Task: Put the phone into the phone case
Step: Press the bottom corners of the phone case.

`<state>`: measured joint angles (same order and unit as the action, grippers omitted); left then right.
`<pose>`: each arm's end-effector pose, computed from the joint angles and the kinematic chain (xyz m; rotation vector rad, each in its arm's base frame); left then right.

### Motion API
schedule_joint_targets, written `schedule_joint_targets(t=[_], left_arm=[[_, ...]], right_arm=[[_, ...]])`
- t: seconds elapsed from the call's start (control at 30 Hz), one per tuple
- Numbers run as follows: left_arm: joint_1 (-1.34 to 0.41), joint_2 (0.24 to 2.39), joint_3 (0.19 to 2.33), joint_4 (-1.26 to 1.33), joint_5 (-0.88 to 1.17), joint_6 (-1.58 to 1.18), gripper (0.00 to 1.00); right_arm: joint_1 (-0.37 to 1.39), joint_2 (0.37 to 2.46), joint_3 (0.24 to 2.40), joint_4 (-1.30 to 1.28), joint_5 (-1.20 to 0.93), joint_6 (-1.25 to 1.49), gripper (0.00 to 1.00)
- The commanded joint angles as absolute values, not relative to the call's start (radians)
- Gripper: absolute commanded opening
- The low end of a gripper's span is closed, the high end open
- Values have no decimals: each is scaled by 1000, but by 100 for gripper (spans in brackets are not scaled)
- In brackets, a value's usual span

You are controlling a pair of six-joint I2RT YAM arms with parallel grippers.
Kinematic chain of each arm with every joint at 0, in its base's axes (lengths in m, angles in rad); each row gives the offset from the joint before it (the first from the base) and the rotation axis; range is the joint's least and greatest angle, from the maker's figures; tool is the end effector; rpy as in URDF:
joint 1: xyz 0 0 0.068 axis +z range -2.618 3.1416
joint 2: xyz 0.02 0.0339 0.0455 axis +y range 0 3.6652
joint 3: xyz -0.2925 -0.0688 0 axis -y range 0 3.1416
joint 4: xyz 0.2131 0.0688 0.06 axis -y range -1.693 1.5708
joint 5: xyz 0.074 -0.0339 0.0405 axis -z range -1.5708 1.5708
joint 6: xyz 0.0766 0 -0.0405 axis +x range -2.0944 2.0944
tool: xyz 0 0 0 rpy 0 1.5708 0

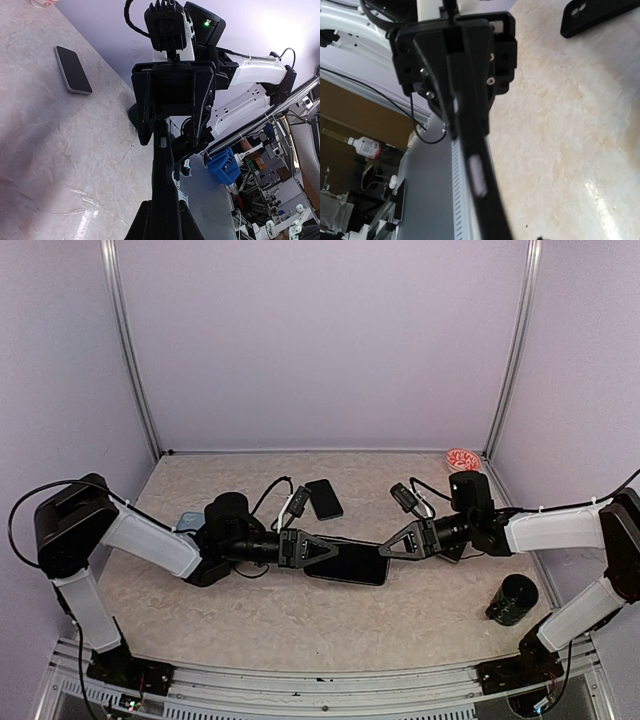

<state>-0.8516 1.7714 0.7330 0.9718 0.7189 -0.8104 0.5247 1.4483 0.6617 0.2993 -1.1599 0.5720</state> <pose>0.2055 -0.3112 0.2382 0.6956 1.8556 -1.7654 0.1982 0.1959 0.2463 -0.7744 2.1092 1.8244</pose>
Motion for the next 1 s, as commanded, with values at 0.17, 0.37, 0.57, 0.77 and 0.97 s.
schedule_joint_targets(t=[0.17,0.37,0.57,0.77,0.97], left_arm=[[-842,1650,671,1134,629,-795,3],[-841,1618,643,1166,599,-794,4],[-842,1623,641,1179,599,-801,4],[-841,1613,634,1174,585,-793,5],[-842,1608,630,1169,581,-790,5]], right_arm=[[537,1457,670,314,-1155,591,50],[549,1465,664,331,-1156,602,52],[569,1476,662,372,-1162,634,52],[588,1497,665,385,-1167,644,49],[593,1506,663,393,-1176,646,34]])
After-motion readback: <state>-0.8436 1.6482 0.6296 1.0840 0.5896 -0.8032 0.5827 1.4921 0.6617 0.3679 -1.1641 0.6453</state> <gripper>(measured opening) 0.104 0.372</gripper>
